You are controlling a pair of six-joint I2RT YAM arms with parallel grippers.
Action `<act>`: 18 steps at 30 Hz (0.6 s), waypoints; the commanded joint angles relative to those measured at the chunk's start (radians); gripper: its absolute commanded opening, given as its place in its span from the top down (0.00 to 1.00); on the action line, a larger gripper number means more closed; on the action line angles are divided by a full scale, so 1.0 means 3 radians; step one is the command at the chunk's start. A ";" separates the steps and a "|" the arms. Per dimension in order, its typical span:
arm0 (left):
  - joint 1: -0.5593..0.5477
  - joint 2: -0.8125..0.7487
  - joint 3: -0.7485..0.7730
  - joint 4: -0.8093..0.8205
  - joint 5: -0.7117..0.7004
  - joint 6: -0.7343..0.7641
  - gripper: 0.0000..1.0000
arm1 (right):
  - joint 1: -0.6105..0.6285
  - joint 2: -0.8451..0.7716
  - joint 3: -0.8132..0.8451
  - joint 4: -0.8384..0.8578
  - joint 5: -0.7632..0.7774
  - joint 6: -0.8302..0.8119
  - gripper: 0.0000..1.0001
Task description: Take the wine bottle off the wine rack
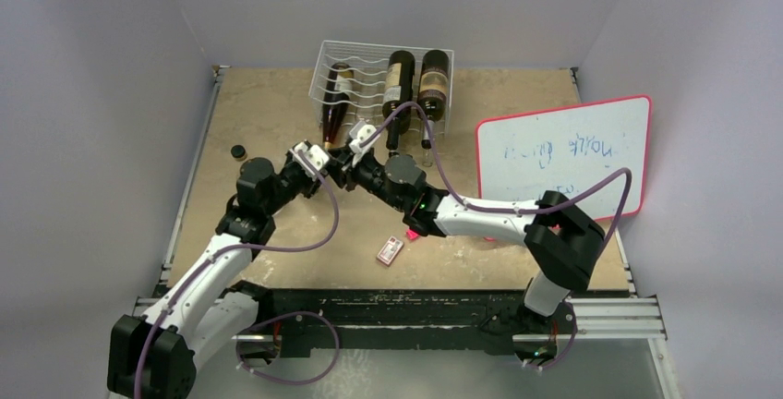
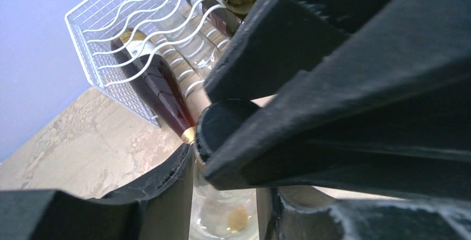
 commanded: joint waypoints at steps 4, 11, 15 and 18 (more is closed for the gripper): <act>0.0016 -0.0325 -0.0080 0.0414 -0.0563 -0.0202 0.78 | 0.0016 0.0024 0.0803 -0.1050 -0.0017 0.0342 0.34; 0.0021 -0.0304 0.0027 0.0313 -0.1098 -0.0391 1.00 | -0.0227 -0.0101 0.1375 -0.1948 0.0051 0.0566 0.17; 0.0030 -0.0207 0.0033 0.0600 -0.1502 -0.0689 1.00 | -0.0371 -0.0351 0.1364 -0.2170 0.0196 0.0468 0.16; 0.0072 0.0009 0.0277 0.0607 -0.1643 -0.0991 1.00 | -0.0461 -0.0565 0.1206 -0.2200 0.0404 0.0376 0.13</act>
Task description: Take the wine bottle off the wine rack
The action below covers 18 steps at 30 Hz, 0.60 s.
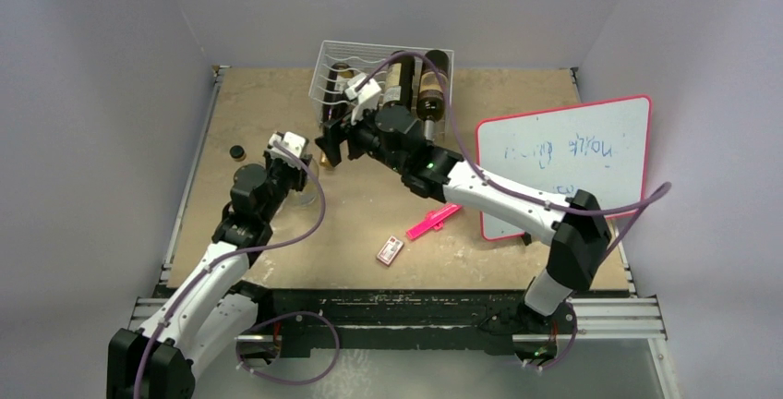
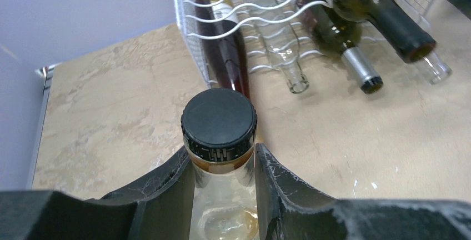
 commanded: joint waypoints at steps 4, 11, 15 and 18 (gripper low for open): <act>0.0049 0.0518 0.0651 0.0591 -0.0841 -0.0653 1.00 | -0.0262 -0.0672 -0.0272 -0.0135 0.0288 -0.0071 0.12; 0.0054 0.1120 0.1187 0.0795 -0.1465 -0.0809 1.00 | -0.0281 -0.1037 -0.0666 -0.0259 0.0316 -0.0124 0.13; 0.0064 0.1281 0.1359 0.0967 -0.1636 -0.0703 1.00 | -0.0281 -0.1137 -0.0768 -0.0329 0.0354 -0.0113 0.13; 0.0126 0.1378 0.1393 0.1103 -0.1915 -0.0614 1.00 | -0.0281 -0.1193 -0.0835 -0.0340 0.0340 -0.0143 0.13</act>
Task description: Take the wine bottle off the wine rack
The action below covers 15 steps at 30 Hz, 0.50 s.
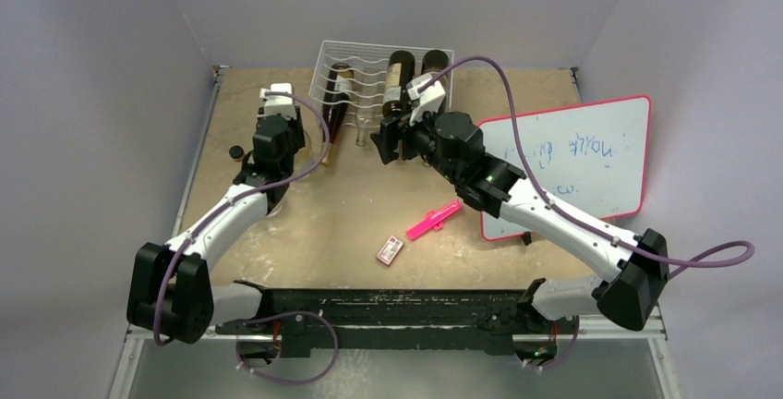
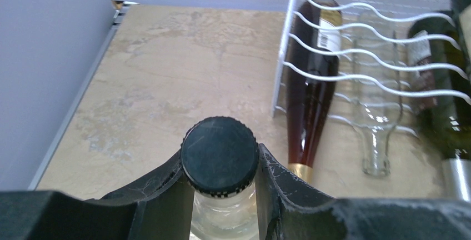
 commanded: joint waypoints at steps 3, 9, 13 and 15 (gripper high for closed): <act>0.0240 0.0034 0.0444 0.0967 -0.0529 0.0128 1.00 | 0.0008 -0.0215 -0.0082 -0.0043 0.0053 -0.0087 0.13; 0.0518 0.0101 0.0308 0.1171 -0.0415 0.0099 1.00 | 0.0008 -0.0282 -0.0191 -0.0148 0.0112 -0.0128 0.13; 0.0714 0.0111 0.0331 0.1097 -0.0250 -0.0157 1.00 | 0.0008 -0.0245 -0.0284 -0.0121 0.0124 -0.0094 0.13; 0.0728 0.0128 0.0310 0.1090 -0.0192 -0.0133 0.91 | 0.0008 -0.0180 -0.0255 -0.0145 0.0090 -0.0071 0.13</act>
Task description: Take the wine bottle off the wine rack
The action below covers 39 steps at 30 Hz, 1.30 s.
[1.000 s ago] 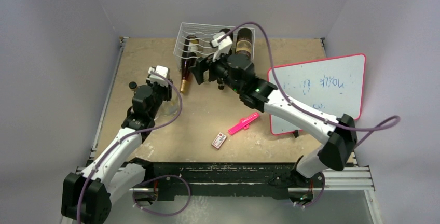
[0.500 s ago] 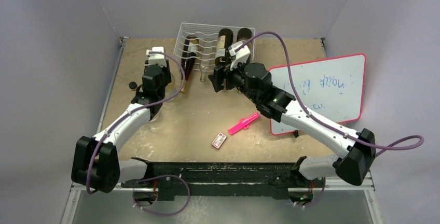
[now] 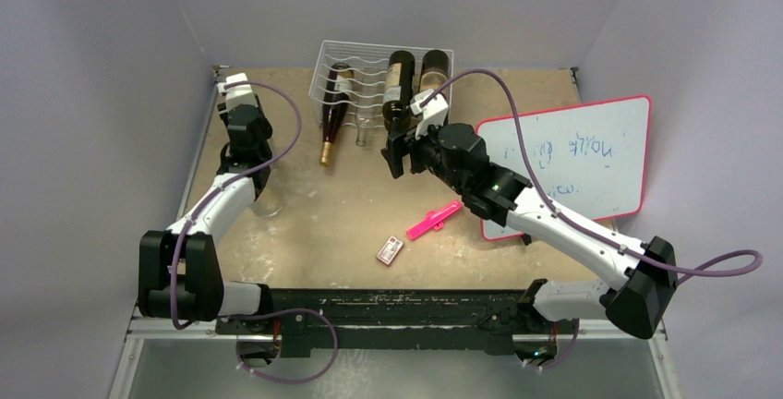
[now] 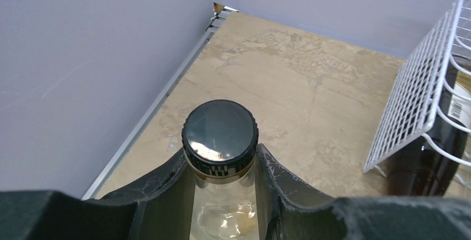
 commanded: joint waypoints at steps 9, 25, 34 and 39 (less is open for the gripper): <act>0.0107 -0.0160 0.0184 0.0704 0.0136 -0.0154 0.41 | 0.0008 0.0329 0.0303 -0.0085 -0.0012 -0.0076 0.13; 0.0096 -0.0925 0.0312 0.0323 0.0437 -0.0363 0.02 | -0.0196 0.1170 0.1011 -0.0513 -0.0031 0.0515 0.12; -0.0103 -0.1138 0.0234 0.0522 0.1133 -0.0220 0.00 | -0.0506 0.1686 0.1324 -0.0610 0.0252 0.1265 0.11; -0.0223 -0.1144 0.0236 0.0531 0.1243 -0.0212 0.00 | -0.0588 0.2051 0.1473 -0.0527 0.0159 0.1593 0.19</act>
